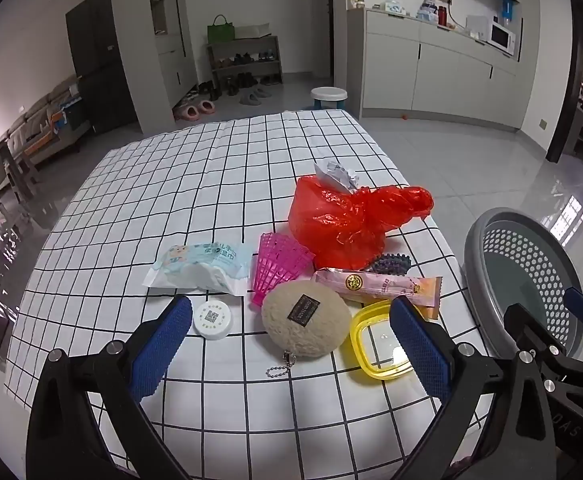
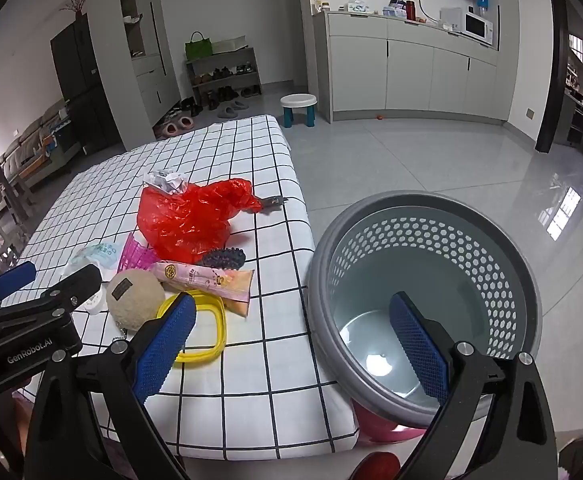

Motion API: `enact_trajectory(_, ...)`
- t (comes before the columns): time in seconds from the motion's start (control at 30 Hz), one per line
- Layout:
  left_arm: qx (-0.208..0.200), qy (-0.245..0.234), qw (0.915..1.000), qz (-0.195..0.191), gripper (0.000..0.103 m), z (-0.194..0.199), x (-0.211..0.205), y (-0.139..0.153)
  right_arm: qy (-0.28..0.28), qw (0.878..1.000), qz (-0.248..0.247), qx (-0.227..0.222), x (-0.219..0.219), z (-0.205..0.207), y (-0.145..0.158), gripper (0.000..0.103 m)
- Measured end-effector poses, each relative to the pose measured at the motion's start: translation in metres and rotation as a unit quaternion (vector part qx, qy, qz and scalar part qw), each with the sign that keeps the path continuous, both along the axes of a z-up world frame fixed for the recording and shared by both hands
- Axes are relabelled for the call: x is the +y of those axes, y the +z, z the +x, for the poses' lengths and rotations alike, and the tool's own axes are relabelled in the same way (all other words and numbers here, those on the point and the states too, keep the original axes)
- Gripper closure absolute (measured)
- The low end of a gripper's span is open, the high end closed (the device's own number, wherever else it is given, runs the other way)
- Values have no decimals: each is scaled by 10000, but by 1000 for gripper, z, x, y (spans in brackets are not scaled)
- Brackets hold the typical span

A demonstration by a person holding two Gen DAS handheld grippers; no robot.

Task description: Collect trash

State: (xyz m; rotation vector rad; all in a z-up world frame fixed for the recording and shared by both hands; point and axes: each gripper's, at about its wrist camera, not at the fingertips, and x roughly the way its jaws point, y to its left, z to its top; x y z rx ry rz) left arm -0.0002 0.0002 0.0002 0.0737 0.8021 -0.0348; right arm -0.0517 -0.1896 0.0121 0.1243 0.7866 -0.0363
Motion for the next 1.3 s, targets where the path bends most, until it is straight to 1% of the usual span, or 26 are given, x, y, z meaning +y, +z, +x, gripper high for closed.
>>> enact_trajectory(0.47, 14, -7, 10000, 53, 6, 2, -1, 3, -7, 10000, -3, -4, 0, 0, 0, 10)
enact_trajectory(0.77, 14, 11, 10000, 52, 6, 2, 1, 1, -30, 10000, -34, 10, -3, 2, -3, 10)
enact_trajectory(0.9, 28, 25, 10000, 47, 6, 1, 4, 0, -44, 10000, -55, 13, -2, 0, 1, 10)
enact_trajectory(1.3, 19, 17, 10000, 56, 6, 1, 3, -2, -70, 10000, -68, -15, -1, 2, 0, 10)
